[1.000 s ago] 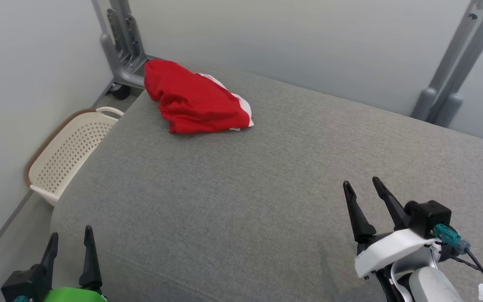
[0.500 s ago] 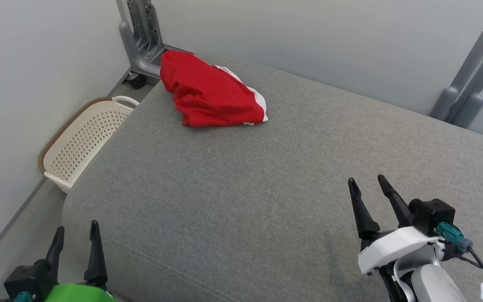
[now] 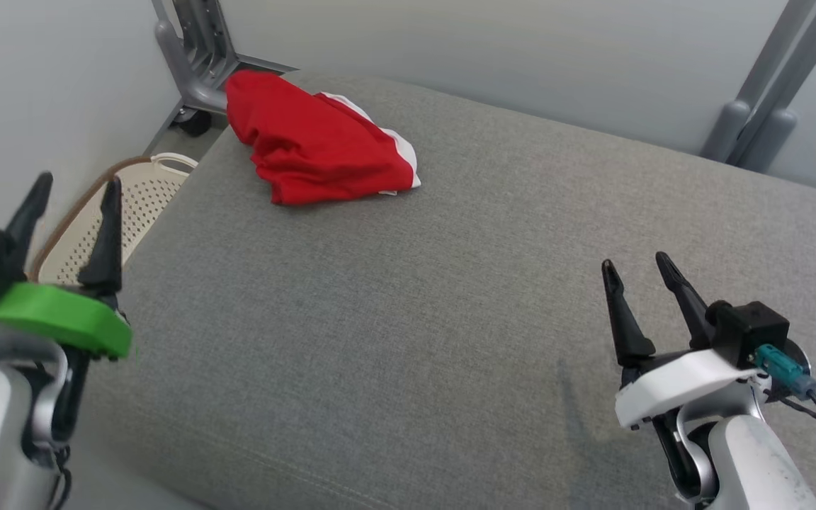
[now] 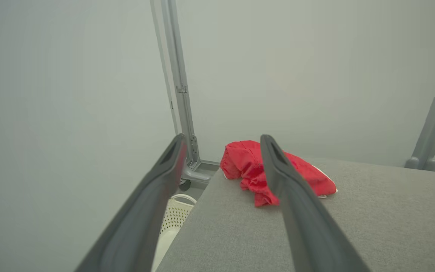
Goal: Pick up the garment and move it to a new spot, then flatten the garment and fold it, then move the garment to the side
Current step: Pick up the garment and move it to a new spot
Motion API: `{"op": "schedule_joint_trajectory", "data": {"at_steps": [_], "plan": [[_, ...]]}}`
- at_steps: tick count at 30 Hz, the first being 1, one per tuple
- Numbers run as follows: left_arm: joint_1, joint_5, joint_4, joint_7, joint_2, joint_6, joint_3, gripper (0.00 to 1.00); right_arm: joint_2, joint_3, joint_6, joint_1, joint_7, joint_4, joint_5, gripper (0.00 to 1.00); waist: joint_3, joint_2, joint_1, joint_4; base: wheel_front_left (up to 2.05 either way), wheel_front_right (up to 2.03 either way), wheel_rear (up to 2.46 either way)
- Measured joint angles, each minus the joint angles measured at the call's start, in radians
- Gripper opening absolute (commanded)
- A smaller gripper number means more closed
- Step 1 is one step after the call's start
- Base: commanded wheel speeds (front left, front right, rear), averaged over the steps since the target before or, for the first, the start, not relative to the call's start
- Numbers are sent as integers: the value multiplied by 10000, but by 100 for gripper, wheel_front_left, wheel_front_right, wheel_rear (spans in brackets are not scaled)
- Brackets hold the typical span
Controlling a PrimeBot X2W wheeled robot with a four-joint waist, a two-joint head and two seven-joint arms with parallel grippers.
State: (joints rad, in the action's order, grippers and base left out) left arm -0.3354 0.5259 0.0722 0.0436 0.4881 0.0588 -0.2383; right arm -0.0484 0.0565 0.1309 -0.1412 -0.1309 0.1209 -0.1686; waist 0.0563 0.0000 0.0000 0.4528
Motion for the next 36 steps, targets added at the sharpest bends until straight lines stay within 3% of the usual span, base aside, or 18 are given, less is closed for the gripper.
{"op": "schedule_joint_trajectory", "data": {"at_steps": [8, 14, 26, 30, 36], "plan": [[-2853, 665, 1511, -1570, 502, -685, 213, 100, 0, 148, 0, -853, 385, -692, 558, 100, 1040, 0, 0, -735, 0, 0, 0], [-4226, 872, 2945, -2236, 579, -913, 119, 100, -4, 173, 0, -1331, 587, -1087, 869, 100, 2036, 0, 1, -1371, 0, 0, 0], [-5465, 974, 5175, -2642, 529, -1283, -136, 100, -8, 117, 0, -1750, 675, -1586, 1216, 100, 4005, 0, 2, -2673, 0, 0, 0], [-5545, 1289, 5685, -3106, 297, -1546, -324, 100, -10, 134, 0, -1779, 690, -1672, 1285, 100, 4544, 0, 2, -2983, 0, 0, 0], [-5597, 1290, 6272, -3051, 366, -1567, -385, 100, -8, 265, 0, -1975, 725, -1791, 1289, 100, 5076, 0, 2, -3280, 0, 0, 0]]}}
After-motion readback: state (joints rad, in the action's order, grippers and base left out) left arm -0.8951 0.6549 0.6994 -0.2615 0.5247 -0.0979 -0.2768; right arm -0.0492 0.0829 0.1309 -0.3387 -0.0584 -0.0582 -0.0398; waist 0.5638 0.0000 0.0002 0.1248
